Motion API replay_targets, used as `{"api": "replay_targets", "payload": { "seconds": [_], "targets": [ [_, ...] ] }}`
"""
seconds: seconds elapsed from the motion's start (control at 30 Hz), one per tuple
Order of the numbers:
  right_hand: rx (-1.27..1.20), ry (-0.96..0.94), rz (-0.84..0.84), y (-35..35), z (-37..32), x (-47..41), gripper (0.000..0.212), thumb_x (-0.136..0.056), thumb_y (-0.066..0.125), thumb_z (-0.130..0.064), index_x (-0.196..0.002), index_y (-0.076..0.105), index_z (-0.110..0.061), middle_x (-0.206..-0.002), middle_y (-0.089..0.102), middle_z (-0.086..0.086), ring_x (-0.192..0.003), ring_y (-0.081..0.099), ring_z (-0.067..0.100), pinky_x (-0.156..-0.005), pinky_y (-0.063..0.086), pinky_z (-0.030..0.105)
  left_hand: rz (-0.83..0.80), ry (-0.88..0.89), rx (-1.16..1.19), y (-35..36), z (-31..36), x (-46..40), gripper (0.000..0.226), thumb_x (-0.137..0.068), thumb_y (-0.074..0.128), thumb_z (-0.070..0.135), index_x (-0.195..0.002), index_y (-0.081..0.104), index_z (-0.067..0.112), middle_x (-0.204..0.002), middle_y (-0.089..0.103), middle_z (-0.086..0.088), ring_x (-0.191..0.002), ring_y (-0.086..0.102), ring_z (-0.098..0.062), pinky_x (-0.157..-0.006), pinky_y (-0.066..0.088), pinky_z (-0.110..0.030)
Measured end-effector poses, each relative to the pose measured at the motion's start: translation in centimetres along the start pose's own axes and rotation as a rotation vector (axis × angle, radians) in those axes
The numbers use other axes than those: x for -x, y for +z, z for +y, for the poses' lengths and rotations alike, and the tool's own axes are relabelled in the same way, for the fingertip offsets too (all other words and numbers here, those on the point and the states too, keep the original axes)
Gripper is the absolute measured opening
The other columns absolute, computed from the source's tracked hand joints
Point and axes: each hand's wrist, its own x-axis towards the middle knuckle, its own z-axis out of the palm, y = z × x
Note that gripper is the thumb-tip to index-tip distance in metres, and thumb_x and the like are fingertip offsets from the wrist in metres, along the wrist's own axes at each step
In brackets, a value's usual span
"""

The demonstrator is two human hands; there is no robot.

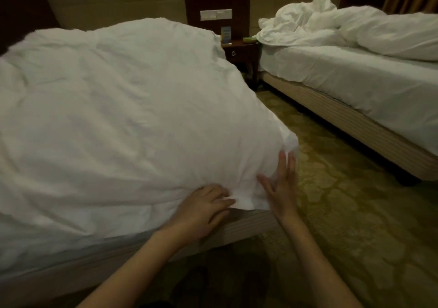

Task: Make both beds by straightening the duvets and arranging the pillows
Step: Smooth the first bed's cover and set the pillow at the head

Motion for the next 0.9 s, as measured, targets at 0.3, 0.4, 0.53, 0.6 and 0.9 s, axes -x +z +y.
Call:
{"api": "replay_targets", "payload": {
  "seconds": [0.3, 0.4, 0.53, 0.6, 0.9],
  "targets": [
    [0.328, -0.454, -0.08, 2.1, -10.1, 0.2, 0.066, -0.093, 0.007, -0.067, -0.149, 0.002, -0.034, -0.157, 0.0, -0.004, -0.144, -0.011, 0.01, -0.112, -0.017, 0.036, 0.253, -0.185, -0.358, -11.1, -3.0, 9.2, 0.042, -0.091, 0.044, 0.019, -0.131, 0.058, 0.023, -0.135, 0.055, -0.005, -0.127, 0.045, -0.023, -0.105, 0.033, -0.037],
    [0.341, -0.55, -0.096, 3.7, -13.0, 1.4, 0.063, -0.097, 0.007, -0.062, -0.151, 0.0, -0.032, -0.158, 0.005, 0.0, -0.145, -0.001, 0.018, -0.113, -0.013, 0.04, 0.272, -0.381, -0.421, -13.6, -5.9, 13.8, 0.044, -0.093, 0.042, 0.022, -0.136, 0.052, 0.022, -0.138, 0.053, -0.005, -0.13, 0.043, -0.022, -0.107, 0.03, -0.038],
    [0.323, -0.72, -0.083, 6.2, -18.2, 3.2, 0.055, -0.1, 0.01, -0.055, -0.149, 0.02, -0.032, -0.154, 0.029, 0.006, -0.142, 0.019, 0.026, -0.113, 0.002, 0.052, 0.246, -0.535, -0.524, -16.5, -8.5, 19.4, 0.044, -0.092, 0.04, 0.025, -0.134, 0.054, 0.024, -0.134, 0.057, -0.004, -0.125, 0.051, -0.023, -0.106, 0.029, -0.039],
    [0.296, -0.785, -0.108, 7.8, -20.9, 4.2, 0.055, -0.1, 0.011, -0.056, -0.145, 0.028, -0.03, -0.15, 0.037, 0.007, -0.14, 0.024, 0.025, -0.111, 0.006, 0.054, 0.261, -0.574, -0.568, -18.0, -9.5, 21.5, 0.043, -0.092, 0.04, 0.027, -0.132, 0.056, 0.025, -0.13, 0.06, -0.004, -0.123, 0.054, -0.023, -0.107, 0.028, -0.041],
    [0.198, -0.9, -0.309, 16.0, -33.7, 8.5, 0.073, -0.097, 0.009, -0.062, -0.136, 0.051, -0.018, -0.135, 0.056, 0.007, -0.126, 0.052, 0.026, -0.109, 0.022, 0.054, 0.432, -0.668, -0.655, -25.1, -13.8, 27.8, 0.038, -0.092, 0.042, 0.03, -0.123, 0.063, 0.025, -0.123, 0.064, -0.004, -0.123, 0.054, -0.024, -0.108, 0.025, -0.044]
  ]
}}
